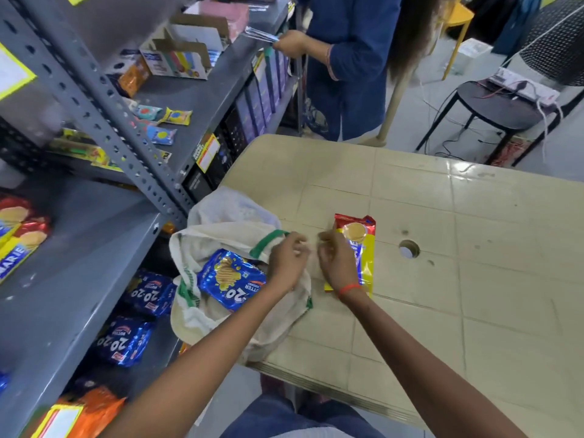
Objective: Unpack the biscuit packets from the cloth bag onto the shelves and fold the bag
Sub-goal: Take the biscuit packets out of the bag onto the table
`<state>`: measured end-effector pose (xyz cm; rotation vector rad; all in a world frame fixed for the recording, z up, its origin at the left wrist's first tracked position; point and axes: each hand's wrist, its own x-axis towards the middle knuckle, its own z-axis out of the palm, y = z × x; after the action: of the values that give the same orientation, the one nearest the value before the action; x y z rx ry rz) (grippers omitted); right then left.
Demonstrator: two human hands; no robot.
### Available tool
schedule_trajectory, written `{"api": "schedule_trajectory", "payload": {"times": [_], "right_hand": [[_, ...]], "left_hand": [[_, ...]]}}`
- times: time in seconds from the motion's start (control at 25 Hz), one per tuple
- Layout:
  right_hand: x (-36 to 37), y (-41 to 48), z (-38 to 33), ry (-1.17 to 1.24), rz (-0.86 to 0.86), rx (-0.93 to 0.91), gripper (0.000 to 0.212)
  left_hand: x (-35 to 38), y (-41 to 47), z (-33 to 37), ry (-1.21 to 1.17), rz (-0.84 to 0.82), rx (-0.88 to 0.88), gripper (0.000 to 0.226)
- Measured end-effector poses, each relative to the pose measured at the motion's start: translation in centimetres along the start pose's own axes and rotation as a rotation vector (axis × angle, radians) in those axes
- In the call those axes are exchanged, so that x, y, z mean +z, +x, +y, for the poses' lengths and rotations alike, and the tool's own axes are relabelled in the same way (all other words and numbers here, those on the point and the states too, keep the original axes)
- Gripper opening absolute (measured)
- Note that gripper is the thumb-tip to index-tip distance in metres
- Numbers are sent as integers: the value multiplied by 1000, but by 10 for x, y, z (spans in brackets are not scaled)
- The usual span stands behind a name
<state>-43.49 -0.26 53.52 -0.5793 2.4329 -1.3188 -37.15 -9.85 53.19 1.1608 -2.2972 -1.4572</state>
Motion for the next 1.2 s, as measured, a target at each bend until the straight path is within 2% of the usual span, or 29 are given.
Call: {"api": "schedule_trajectory", "payload": {"times": [0.08,0.12,0.16,0.2,0.24,0.32,0.4,0.52,0.6,0.72,0.88,0.96,1.04,1.12,1.2], "right_hand": [[28,-6,-20,18,-205,-70,21],[35,-6,-22,-61,-327,-83,24],[78,-22,-51,-117,-549,-137,28],[103,-29,-63,-196,-663,-166,32],[106,-27,-60,-271,-672,-163,37],[114,-18,-51,-361,-608,-97,41],[114,-7,-41,-456,-597,-59,44],[120,-13,-40,-467,-725,-60,52],[121,-18,-41,-381,-708,-68,51],[111,-19,-46,-182,-674,-48,53],[86,-22,-61,354,-560,68,45],[71,-18,-71,422,-484,82,37],[61,-13,-77,365,-546,56,35],[54,-10,-79,286,-665,38,29],[52,-11,-74,298,-695,38,26]], "left_hand": [[-39,-19,-22,72,168,-60,13],[-47,-25,-32,94,238,-131,12],[-91,-49,-63,78,389,-277,15],[-111,-64,-84,66,461,-394,23],[-110,-68,-91,40,456,-463,34],[-102,-71,-100,-4,320,-570,50],[-95,-58,-98,-51,248,-612,48],[-104,-44,-99,-482,298,-707,42],[-114,-46,-97,-650,351,-704,45],[-131,-54,-81,-548,405,-477,41],[-144,-63,-48,-283,386,-80,32],[-151,-57,-35,-223,352,-24,35],[-161,-44,-28,-285,301,-170,33],[-177,-30,-26,-512,220,-430,25],[-194,-23,-31,-629,98,-614,40]]}}
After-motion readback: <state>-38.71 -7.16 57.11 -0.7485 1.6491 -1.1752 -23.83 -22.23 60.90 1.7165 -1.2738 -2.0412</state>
